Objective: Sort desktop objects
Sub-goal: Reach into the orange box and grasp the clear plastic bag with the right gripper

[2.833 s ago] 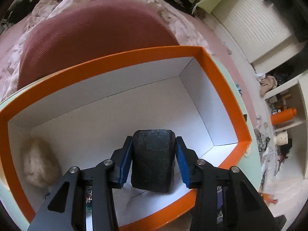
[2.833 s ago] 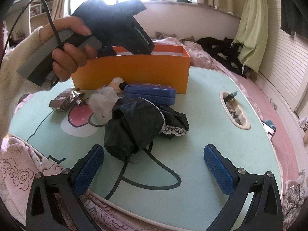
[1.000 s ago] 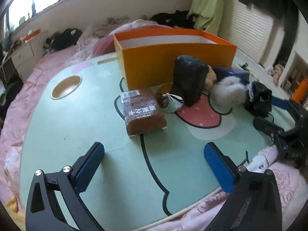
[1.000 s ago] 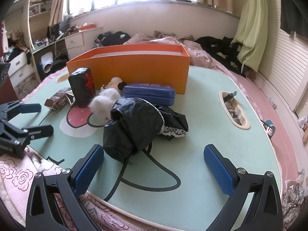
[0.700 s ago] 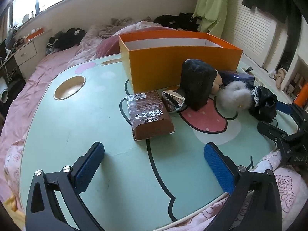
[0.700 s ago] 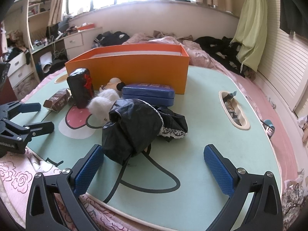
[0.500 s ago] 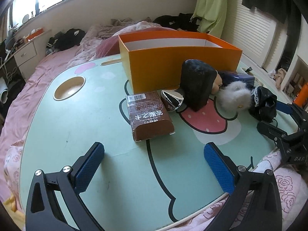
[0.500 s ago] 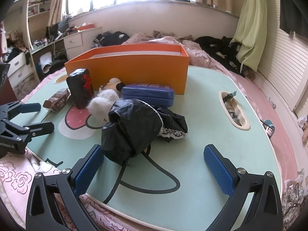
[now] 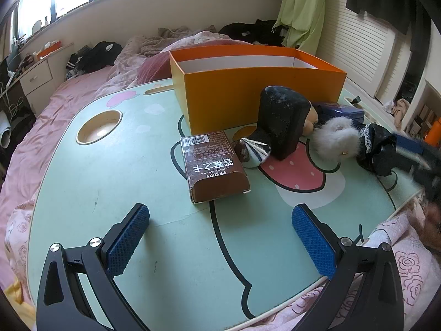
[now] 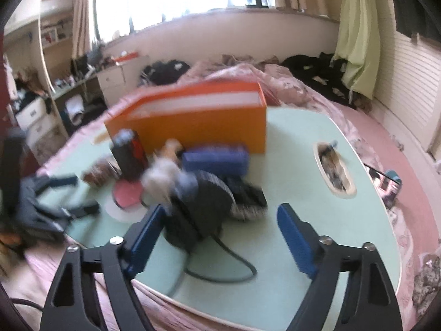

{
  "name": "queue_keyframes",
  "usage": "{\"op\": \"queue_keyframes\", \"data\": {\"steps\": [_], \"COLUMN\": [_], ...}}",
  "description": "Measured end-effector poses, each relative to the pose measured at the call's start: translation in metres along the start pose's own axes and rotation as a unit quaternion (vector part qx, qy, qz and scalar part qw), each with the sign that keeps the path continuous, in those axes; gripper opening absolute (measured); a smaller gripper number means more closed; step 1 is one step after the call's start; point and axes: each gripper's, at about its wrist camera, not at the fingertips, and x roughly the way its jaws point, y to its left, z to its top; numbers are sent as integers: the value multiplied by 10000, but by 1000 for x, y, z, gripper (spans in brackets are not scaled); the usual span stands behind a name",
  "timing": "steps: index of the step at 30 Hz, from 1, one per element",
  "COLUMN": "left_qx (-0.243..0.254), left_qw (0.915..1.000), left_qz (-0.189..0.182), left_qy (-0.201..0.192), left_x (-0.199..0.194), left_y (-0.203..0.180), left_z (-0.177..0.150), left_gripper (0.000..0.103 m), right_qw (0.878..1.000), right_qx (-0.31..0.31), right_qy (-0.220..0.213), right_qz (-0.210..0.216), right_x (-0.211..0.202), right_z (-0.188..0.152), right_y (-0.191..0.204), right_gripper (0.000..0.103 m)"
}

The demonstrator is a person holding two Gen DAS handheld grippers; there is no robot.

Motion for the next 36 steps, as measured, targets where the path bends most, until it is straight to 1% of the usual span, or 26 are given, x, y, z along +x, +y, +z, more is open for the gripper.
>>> {"op": "queue_keyframes", "data": {"steps": [1,2,4,5,6,8,10,11,14,16,18,19,22,24,25,26,29,32,36], "left_qx": [-1,-1,-1,-1,-1,-2,-3,-3,1,0,0,1,-1,-11,-11,-9,-9,-10,-10], "left_qw": [10000,10000,10000,10000,10000,10000,10000,10000,10000,10000,10000,10000,10000,10000,10000,10000,10000,10000,10000], "left_qz": [-1,-5,-5,-6,-5,-4,-4,-5,-13,-18,-25,-28,-33,-42,-41,-39,-38,-39,-37], "left_qy": [-2,-4,0,-2,-2,-3,-5,-7,-19,-28,-37,-44,-52,-50,-53,-54,-58,-63,-64], "left_x": [0,0,0,0,0,0,0,0,-1,-1,0,0,0,0,0,0,1,1,1], "left_y": [0,0,0,0,0,0,0,0,0,0,-1,-1,-1,0,-1,-1,-1,-1,-2], "left_z": [0,0,0,0,0,0,-1,-1,1,1,1,2,1,1,1,1,1,1,1], "left_gripper": [103,103,103,103,103,103,103,103,103,103,103,103,103,103,103,103,103,103,103], "right_qw": [9999,9999,9997,9991,9974,9886,9756,9700,9614,9499,9383,9321,9163,9100,9079,9064,9033,9125,9314], "right_qx": [11,11,50,140,296,607,864,838,667,642,660,661,699,892,967,1023,1208,1446,1540], "right_qy": [-8,4,151,303,522,1109,1667,1923,2408,2848,3213,3395,3803,3867,3877,3896,3872,3546,2860], "right_qz": [107,150,177,250,387,812,1140,1228,1154,1117,1093,1076,1040,1204,1270,1274,1401,1440,1644], "right_x": [-1,0,9,16,25,49,75,90,123,149,168,178,201,210,211,212,214,208,173], "right_z": [12,23,54,71,88,117,141,152,164,164,156,154,148,150,150,149,144,150,166], "right_y": [1,3,6,6,5,3,7,13,30,40,46,49,52,49,48,46,39,26,14], "right_gripper": [74,72,62,60,59,59,59,59,59,59,58,52,40,39,32,24,23,23,23]}}
